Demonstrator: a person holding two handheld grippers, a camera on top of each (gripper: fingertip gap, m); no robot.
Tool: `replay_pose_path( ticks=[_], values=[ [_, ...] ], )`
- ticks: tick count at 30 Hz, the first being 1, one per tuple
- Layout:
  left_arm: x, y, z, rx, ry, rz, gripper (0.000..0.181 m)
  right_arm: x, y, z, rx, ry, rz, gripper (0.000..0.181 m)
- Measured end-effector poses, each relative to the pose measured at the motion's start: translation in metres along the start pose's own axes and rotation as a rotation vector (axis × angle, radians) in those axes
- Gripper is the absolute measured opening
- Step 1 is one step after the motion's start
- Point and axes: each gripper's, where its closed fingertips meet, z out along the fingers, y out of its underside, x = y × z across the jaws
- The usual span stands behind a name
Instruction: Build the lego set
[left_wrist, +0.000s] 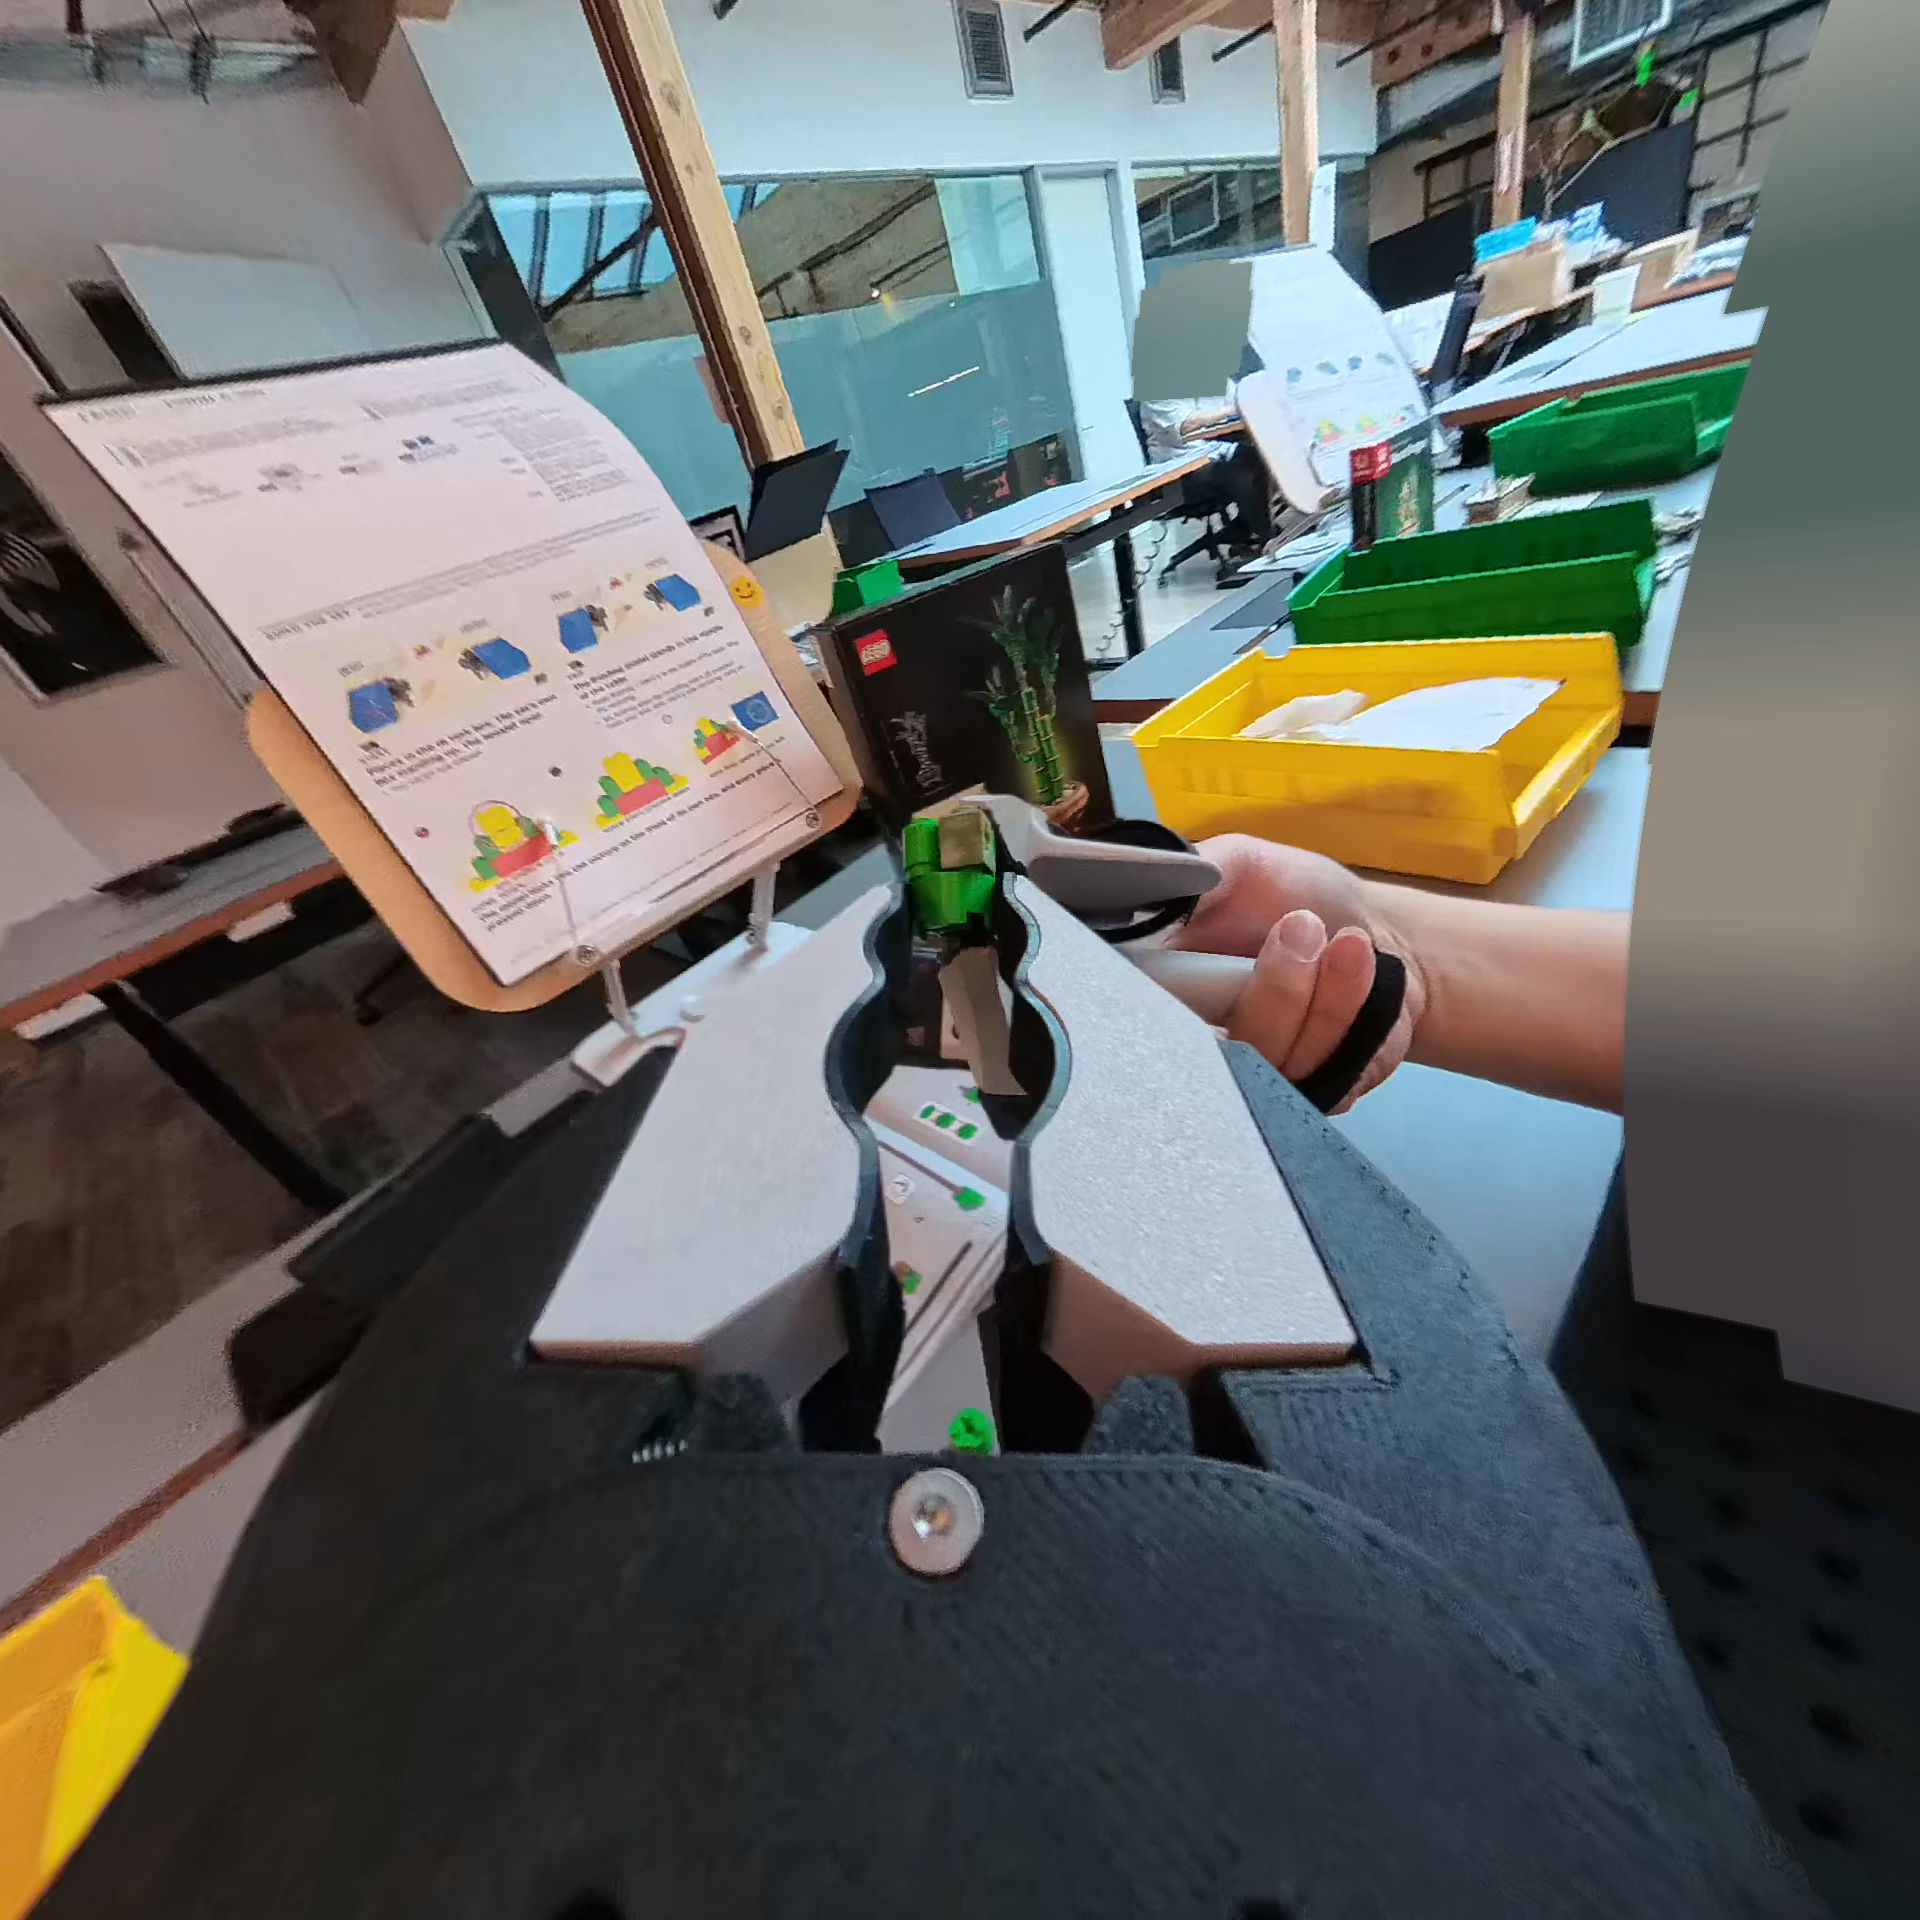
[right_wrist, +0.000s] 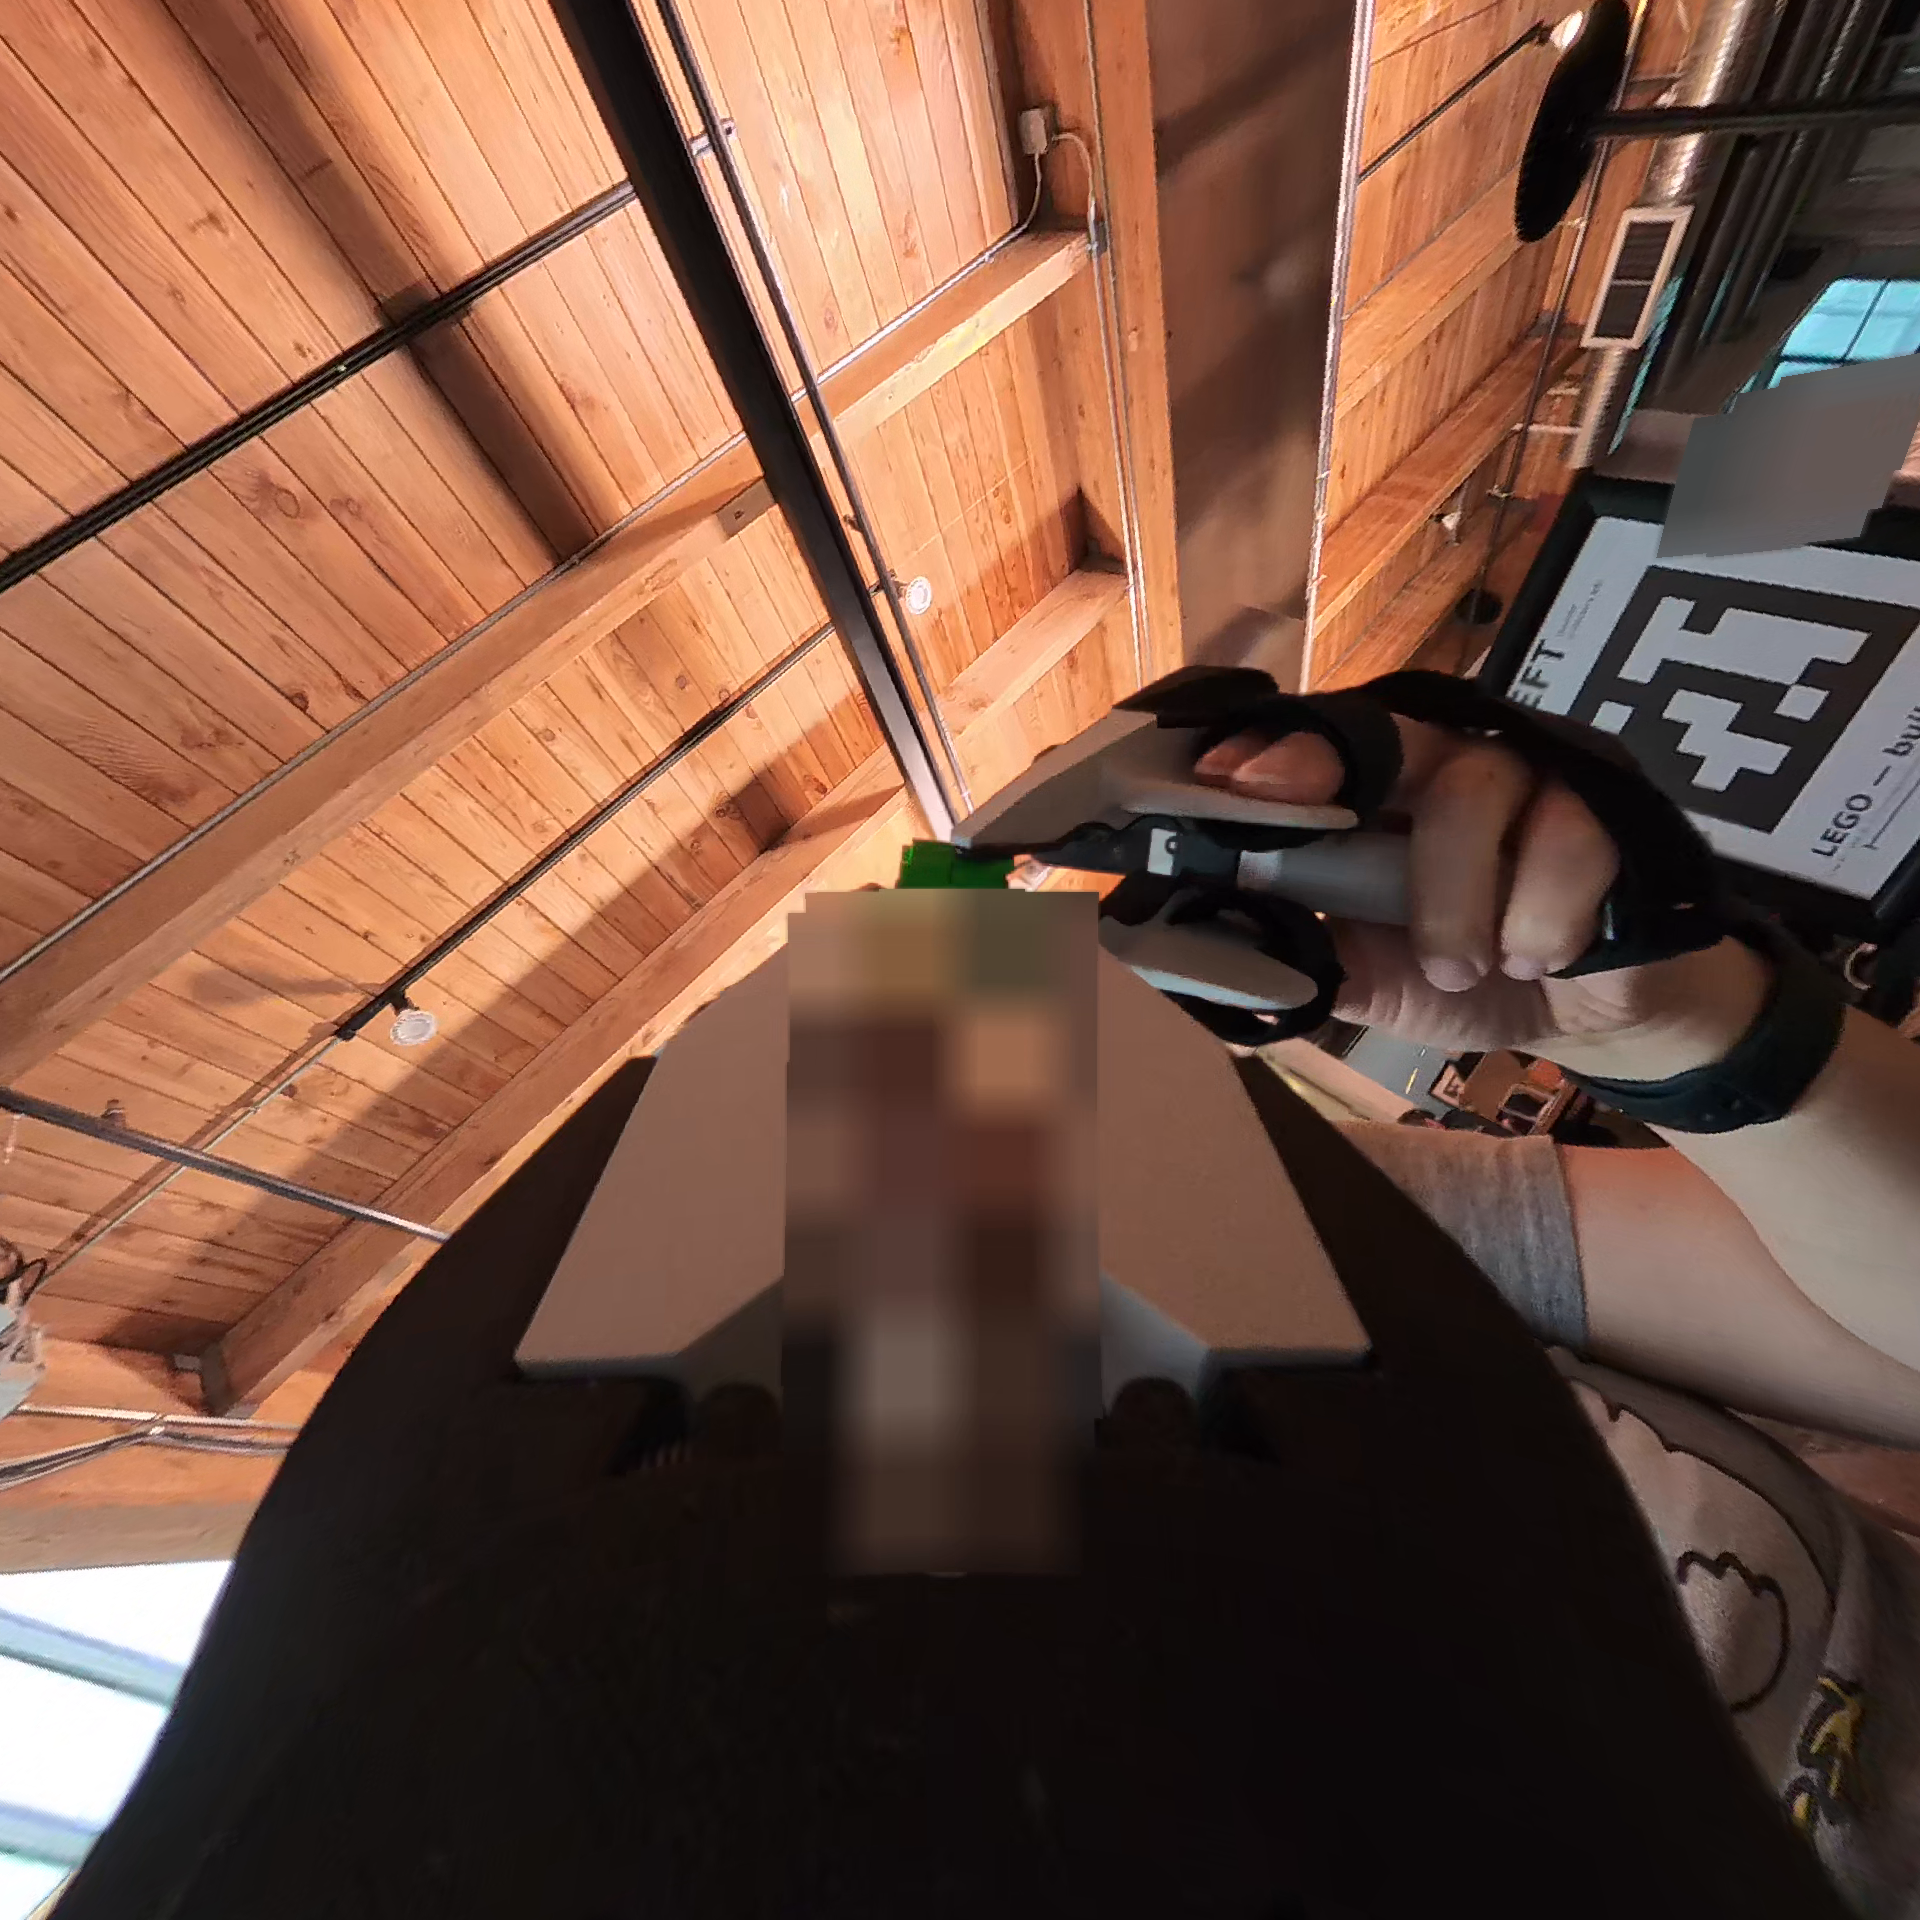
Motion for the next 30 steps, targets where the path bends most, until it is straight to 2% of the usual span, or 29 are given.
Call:
replay_pose_path(
  ticks=[3,8,12,30],
  values=[
    [0.000,0.005,-0.001,-0.004,0.041,-0.063,0.013,0.004,-0.004,-0.001,0.037,0.024,-0.002,0.028],
    [-0.003,0.017,0.002,-0.051,0.020,-0.035,0.013,0.014,-0.006,-0.004,0.056,0.102,-0.015,0.040],
    [-0.003,0.021,0.003,-0.064,0.022,-0.035,0.013,0.014,-0.007,-0.004,0.061,0.118,-0.030,0.023],
    [-0.005,0.019,0.008,-0.041,0.003,-0.026,0.013,0.009,-0.009,-0.005,0.095,0.133,-0.103,0.021]
  ],
)
